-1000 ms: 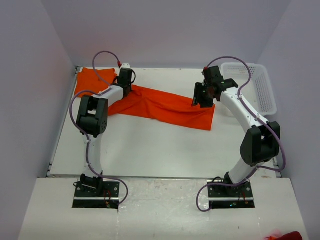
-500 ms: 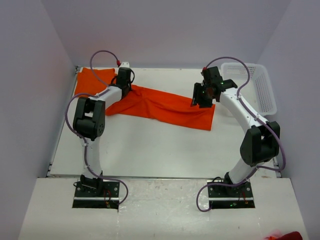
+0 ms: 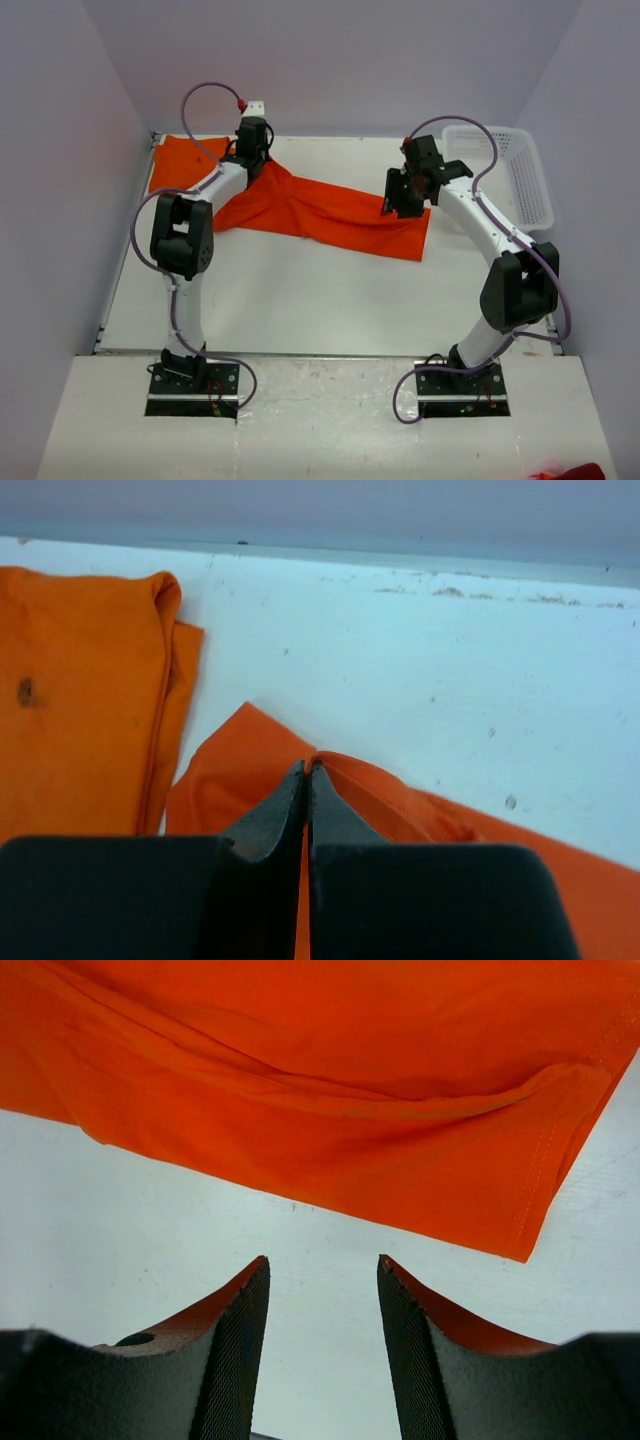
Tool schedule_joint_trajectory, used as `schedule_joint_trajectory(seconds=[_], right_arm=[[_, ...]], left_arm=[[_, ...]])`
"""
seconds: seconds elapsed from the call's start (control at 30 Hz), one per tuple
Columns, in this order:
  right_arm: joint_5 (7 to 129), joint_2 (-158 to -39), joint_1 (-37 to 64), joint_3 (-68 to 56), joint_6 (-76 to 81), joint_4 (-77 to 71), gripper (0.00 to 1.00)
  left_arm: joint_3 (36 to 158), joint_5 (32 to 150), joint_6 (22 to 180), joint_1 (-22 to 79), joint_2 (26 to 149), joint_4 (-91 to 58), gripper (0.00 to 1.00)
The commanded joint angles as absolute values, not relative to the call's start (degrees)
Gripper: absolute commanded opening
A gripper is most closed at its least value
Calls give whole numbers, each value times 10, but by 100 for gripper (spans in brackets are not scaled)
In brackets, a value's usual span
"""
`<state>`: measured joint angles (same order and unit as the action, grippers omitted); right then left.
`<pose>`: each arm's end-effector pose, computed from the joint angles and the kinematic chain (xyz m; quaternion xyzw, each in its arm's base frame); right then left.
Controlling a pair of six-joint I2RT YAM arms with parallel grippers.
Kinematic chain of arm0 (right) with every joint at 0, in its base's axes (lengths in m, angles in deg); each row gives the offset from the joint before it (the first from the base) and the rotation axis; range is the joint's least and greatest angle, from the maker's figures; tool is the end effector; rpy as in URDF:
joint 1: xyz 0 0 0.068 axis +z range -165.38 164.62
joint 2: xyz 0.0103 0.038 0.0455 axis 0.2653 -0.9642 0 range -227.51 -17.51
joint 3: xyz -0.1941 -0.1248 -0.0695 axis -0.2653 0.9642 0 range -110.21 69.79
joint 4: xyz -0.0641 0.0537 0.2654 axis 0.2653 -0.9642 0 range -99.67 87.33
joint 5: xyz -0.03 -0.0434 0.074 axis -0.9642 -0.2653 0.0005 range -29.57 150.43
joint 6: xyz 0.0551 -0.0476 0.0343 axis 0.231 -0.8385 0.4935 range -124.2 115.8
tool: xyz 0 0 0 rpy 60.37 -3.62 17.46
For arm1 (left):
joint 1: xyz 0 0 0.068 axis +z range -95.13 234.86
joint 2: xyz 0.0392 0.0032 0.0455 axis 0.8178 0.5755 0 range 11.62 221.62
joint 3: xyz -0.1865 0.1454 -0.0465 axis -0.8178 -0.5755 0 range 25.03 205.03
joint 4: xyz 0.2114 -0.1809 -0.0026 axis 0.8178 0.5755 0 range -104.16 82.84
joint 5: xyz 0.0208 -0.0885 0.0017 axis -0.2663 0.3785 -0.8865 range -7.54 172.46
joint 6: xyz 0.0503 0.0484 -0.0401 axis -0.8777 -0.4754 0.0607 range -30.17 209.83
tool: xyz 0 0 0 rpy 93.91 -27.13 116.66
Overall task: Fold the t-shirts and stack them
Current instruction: Fold the other side of the tshirt into a rectangle, then rotate the tshirt 90 degrees
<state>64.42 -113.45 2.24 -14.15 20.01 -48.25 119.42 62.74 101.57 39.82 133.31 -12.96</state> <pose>0.3706 0.1228 0.2262 0.0454 0.9586 0.1308 0.2487 0.5131 -0.1137 0.1763 -0.0632 0.8489 0.0264 0.5241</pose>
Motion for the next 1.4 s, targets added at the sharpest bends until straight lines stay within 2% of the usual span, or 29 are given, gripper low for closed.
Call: schedule_joint_trajectory(seconds=[0.0, 0.07, 0.1, 0.13, 0.2, 0.33, 0.4, 0.6, 0.63, 0.7, 0.73, 0.77, 0.83, 0.87, 0.9, 1.1, 1.37], right_arm=[[632, -1119, 25, -132, 198, -476, 49], [646, -1121, 25, -129, 200, -474, 49], [651, -1123, 26, -130, 201, -473, 49], [654, -1125, 27, -129, 202, -471, 49], [659, -1123, 28, -130, 201, -468, 49], [662, -1122, 31, -128, 201, -468, 49], [661, -1122, 32, -123, 201, -466, 49], [663, -1139, 34, -126, 214, -453, 49], [662, -1145, 34, -127, 216, -448, 49], [656, -1165, 34, -147, 220, -457, 48], [653, -1196, 34, -175, 221, -464, 48], [654, -1210, 33, -184, 223, -468, 46], [654, -1238, 34, -204, 231, -481, 24], [659, -1259, 33, -212, 250, -484, 9], [681, -1268, 33, -213, 258, -476, 0], [779, -1330, 36, -207, 327, -421, 0], [774, -1340, 42, -199, 346, -401, 0]], left_arm=[[1270, 622, 998, 404, 1374, -124, 0], [1266, 634, 993, 404, 1371, -159, 0], [1270, 637, 992, 405, 1374, -169, 4], [1308, 637, 992, 405, 1393, -156, 15], [1349, 630, 990, 405, 1419, -113, 46], [1409, 595, 991, 405, 1456, -92, 48], [1403, 586, 995, 405, 1449, -112, 48], [1201, 628, 1080, 382, 1271, -154, 46], [1189, 633, 1089, 376, 1259, -116, 34], [1153, 643, 1122, 364, 1232, -80, 17], [1139, 668, 1127, 361, 1224, -63, 3], [1121, 677, 1130, 360, 1218, -59, 0], [1073, 677, 1137, 353, 1200, -55, 0], [1057, 675, 1137, 351, 1196, -55, 0], [1035, 676, 1138, 348, 1189, -51, 0], [992, 705, 1161, 345, 1164, -51, 0], [1060, 687, 1151, 348, 1217, -28, 0]])
